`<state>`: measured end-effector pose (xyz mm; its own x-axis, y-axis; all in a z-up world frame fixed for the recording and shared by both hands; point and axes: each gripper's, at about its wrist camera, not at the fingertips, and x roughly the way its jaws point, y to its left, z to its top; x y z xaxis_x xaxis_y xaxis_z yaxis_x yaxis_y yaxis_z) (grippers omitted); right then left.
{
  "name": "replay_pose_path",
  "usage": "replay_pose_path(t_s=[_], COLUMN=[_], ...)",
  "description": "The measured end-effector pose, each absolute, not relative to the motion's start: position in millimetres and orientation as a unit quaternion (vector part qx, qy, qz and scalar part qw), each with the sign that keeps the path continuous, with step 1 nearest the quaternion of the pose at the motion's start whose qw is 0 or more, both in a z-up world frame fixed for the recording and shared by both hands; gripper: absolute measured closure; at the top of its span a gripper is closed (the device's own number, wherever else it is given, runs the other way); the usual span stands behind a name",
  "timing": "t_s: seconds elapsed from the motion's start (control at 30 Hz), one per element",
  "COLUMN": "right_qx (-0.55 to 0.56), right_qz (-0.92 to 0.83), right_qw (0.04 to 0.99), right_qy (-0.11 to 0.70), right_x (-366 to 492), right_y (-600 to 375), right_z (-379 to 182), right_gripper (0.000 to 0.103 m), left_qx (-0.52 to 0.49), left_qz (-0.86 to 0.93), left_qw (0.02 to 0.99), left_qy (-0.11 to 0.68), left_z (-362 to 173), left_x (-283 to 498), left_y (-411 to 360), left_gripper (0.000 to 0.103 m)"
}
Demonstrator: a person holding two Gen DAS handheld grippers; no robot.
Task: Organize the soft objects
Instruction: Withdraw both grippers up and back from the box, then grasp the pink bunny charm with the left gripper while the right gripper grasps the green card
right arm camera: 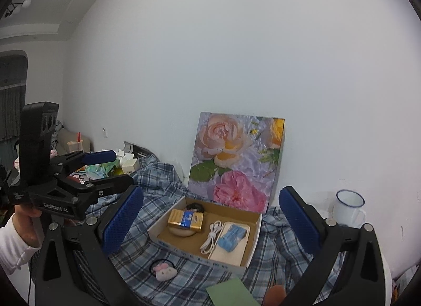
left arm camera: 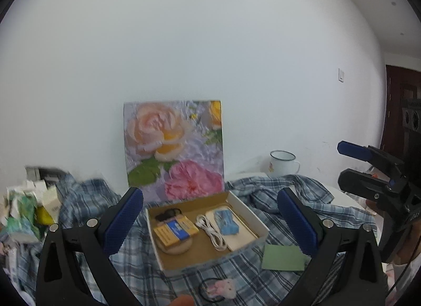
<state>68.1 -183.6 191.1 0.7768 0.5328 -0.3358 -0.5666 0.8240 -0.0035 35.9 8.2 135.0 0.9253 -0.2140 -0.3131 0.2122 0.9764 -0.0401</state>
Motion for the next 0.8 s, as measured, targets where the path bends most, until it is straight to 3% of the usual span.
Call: replay_pose_path(t_s=[0.8], right_qx=[-0.058], right_qz=[0.291], right_qw=[0.921], right_qy=[0.251], right_x=[84], right_y=[-202], right_z=[87], right_gripper=[0.0], left_qx=[0.018], left_qz=[-0.123], left_qw=[0.951], left_qy=[0.283], left_z=[32], left_x=[66], left_y=[13], left_gripper=[0.0])
